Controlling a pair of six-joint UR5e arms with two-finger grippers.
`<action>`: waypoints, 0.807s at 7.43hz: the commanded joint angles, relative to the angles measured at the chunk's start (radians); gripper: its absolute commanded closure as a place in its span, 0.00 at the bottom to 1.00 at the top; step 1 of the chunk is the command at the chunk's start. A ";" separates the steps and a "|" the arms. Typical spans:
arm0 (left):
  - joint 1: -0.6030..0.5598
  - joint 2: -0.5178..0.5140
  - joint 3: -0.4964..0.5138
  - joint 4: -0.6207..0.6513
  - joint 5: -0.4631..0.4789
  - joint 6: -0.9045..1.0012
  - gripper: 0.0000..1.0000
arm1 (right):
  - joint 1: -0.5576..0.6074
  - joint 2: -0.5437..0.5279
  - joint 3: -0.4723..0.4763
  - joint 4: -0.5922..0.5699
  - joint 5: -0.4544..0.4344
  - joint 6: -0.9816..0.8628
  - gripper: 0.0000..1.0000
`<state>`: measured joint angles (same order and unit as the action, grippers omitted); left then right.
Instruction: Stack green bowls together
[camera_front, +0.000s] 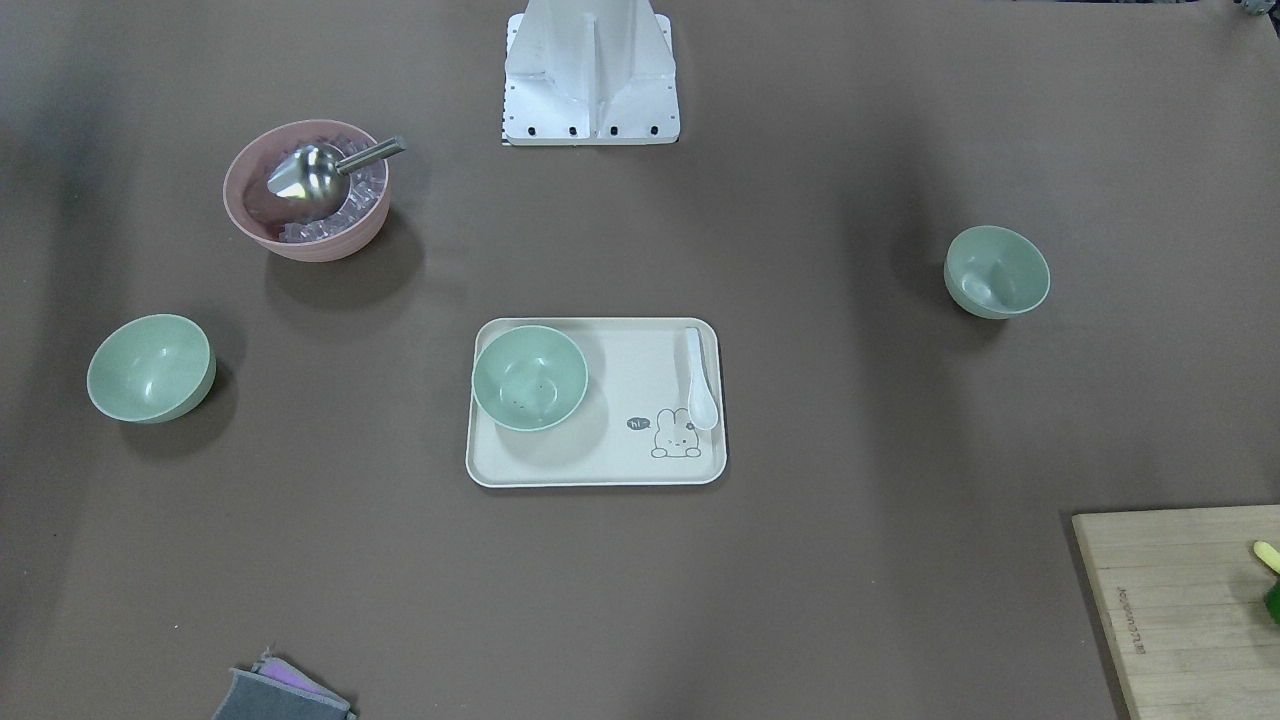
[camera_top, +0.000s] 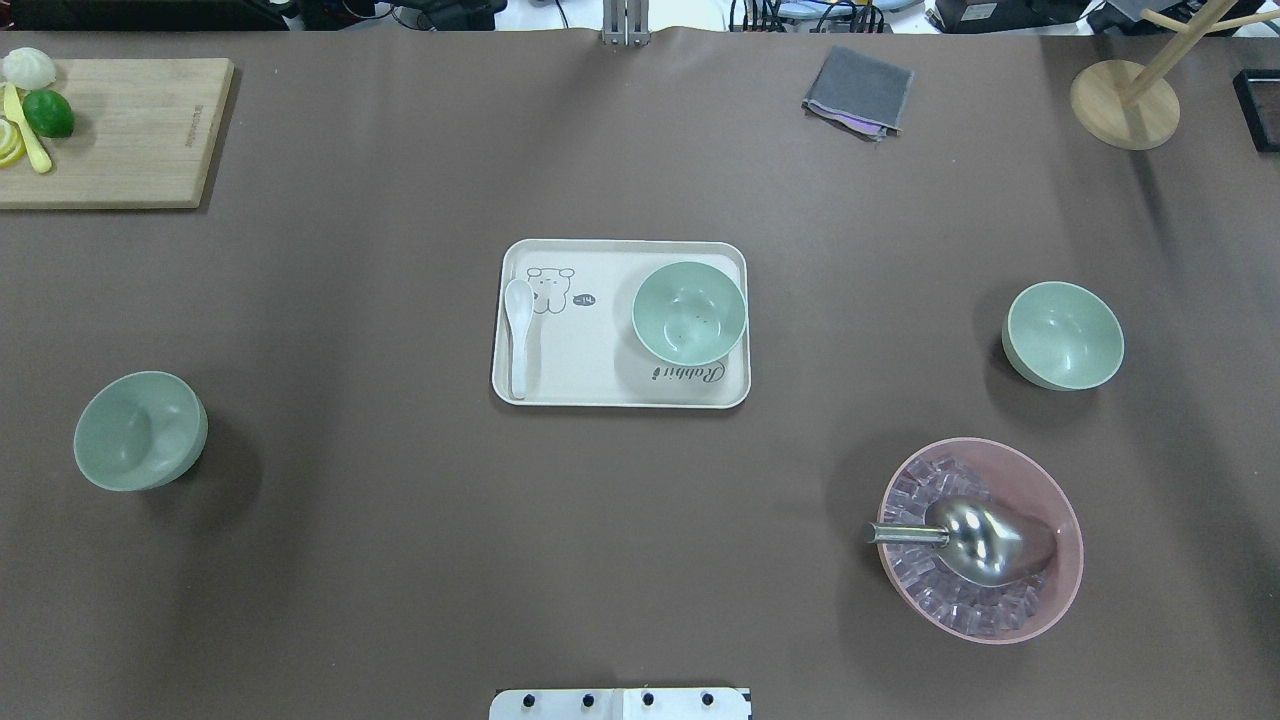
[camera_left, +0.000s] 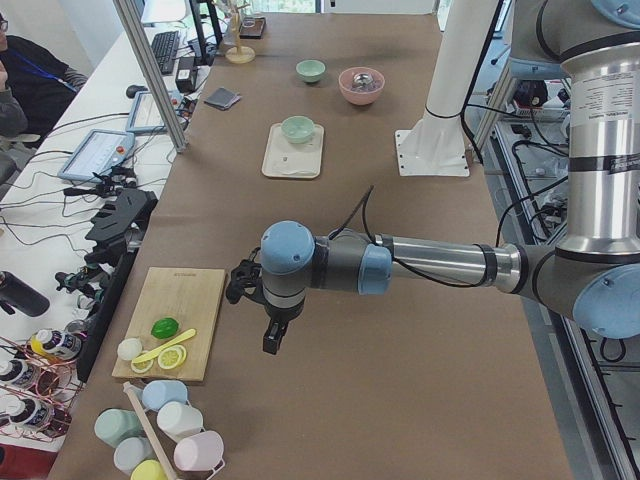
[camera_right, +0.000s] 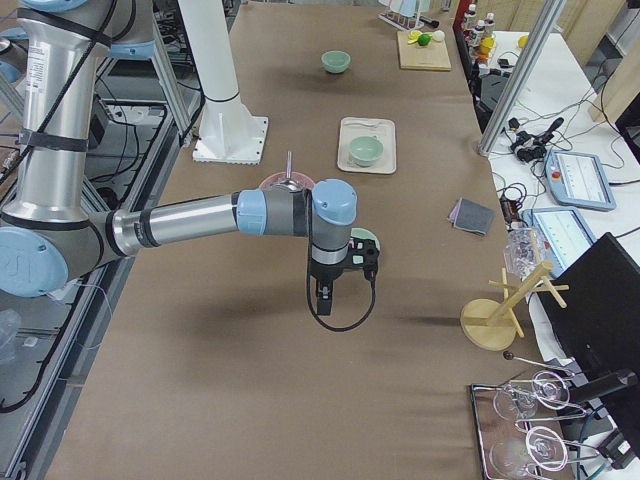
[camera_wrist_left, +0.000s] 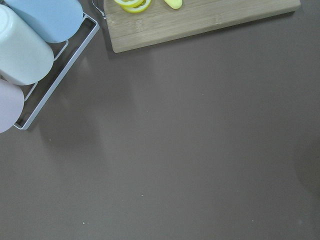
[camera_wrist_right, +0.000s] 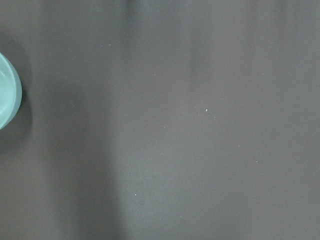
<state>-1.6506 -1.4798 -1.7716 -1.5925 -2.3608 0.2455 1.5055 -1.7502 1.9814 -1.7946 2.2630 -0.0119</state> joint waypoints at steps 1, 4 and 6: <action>0.000 -0.007 -0.023 -0.006 0.002 0.000 0.01 | -0.001 0.055 0.011 0.017 0.001 0.001 0.00; 0.006 -0.017 -0.013 -0.061 0.006 -0.012 0.01 | -0.007 0.060 -0.012 0.127 0.019 -0.003 0.00; 0.006 -0.014 -0.011 -0.058 -0.002 -0.008 0.01 | -0.010 0.081 -0.015 0.129 0.092 0.000 0.00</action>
<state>-1.6452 -1.4948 -1.7839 -1.6476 -2.3597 0.2358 1.4975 -1.6856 1.9703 -1.6691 2.3243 -0.0154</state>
